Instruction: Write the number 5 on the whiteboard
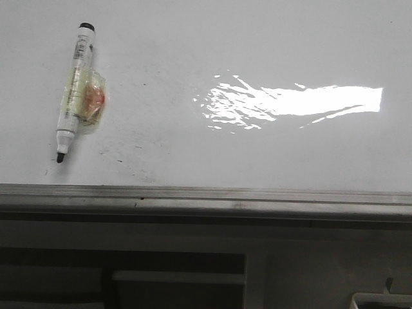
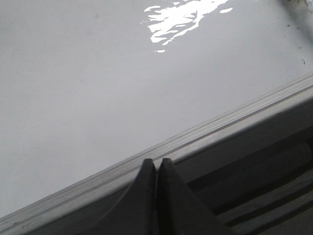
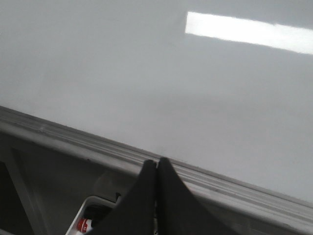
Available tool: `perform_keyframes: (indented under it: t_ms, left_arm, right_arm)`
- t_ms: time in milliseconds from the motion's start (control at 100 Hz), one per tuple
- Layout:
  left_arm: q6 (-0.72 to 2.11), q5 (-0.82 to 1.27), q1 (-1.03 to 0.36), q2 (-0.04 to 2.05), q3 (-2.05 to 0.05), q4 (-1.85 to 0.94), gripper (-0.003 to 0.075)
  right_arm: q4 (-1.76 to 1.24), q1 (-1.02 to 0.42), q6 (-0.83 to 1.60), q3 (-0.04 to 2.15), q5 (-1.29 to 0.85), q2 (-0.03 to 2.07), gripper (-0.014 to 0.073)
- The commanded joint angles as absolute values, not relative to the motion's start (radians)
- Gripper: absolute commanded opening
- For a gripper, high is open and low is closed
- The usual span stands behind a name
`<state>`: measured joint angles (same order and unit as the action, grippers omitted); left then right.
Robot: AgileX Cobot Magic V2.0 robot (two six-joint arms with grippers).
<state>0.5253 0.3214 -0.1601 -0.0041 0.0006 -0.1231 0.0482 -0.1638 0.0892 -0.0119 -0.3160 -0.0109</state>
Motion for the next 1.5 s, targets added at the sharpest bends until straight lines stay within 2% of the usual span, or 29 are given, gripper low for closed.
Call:
perform_keyframes:
  t_ms: [0,450,780,990,1100,1250,1490]
  left_arm:
    - [0.514,0.248,-0.156,-0.029,0.024,-0.134,-0.0020]
    - [0.514,0.087,-0.156,-0.029,0.024,-0.184,-0.0020]
    - [0.514,0.035,-0.156,-0.029,0.024,-0.981,-0.0020]
    - [0.514,0.035,-0.156,-0.029,0.020,-1.220,-0.0020]
    - [0.514,0.073,-0.158,-0.029,-0.008,-1.212,-0.0020]
    - [0.514,0.147,-0.158,0.027,-0.122,-1.063,-0.0020]
    - [0.514,0.376,-0.158,0.311,-0.373,-0.804,-0.0014]
  right_arm:
    - [0.044,-0.158,0.093,-0.035,-0.220,-0.026,-0.0064]
    - [-0.286,-0.158,0.093,-0.035,0.178,-0.026,-0.0063]
    - [-0.325,-0.158,0.099,-0.035,0.179,-0.026,-0.0063]
    - [-0.370,-0.158,0.099,-0.003,0.165,-0.026,-0.0063]
    - [-0.364,-0.158,0.099,0.060,0.074,-0.026,-0.0063]
    - [-0.267,-0.158,0.107,0.180,-0.137,0.008,-0.0063]
    - [-0.187,-0.158,0.161,0.345,-0.276,0.143,-0.0058]
